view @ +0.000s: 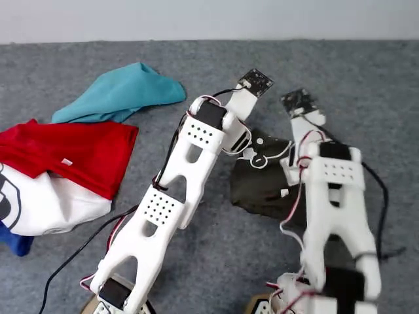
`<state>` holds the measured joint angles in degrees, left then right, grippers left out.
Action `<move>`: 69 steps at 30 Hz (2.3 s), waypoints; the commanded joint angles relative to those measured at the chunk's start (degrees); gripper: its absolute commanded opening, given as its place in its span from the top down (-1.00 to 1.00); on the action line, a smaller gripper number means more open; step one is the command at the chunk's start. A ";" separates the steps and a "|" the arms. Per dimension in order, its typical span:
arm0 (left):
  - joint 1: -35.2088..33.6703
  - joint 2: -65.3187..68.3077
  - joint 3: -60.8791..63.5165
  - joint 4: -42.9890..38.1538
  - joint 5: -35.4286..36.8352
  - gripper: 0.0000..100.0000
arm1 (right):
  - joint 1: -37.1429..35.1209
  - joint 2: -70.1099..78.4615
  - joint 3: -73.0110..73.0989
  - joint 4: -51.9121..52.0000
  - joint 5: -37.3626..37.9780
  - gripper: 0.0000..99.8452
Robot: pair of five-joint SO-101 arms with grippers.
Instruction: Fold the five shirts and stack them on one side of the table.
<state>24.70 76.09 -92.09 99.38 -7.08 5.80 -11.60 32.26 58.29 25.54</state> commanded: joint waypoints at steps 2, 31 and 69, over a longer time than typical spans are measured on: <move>0.35 -4.31 -3.74 1.23 0.53 0.69 | 1.71 5.23 -0.26 -1.36 -0.35 0.73; 0.53 -4.31 -3.74 1.23 0.53 0.69 | 13.32 -11.82 3.69 10.59 3.43 0.71; 0.53 -3.96 -3.74 1.23 0.53 0.69 | 14.20 14.55 -11.60 -14.37 2.46 0.69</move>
<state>24.70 76.09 -92.09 99.38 -7.08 17.14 2.73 23.91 46.95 27.30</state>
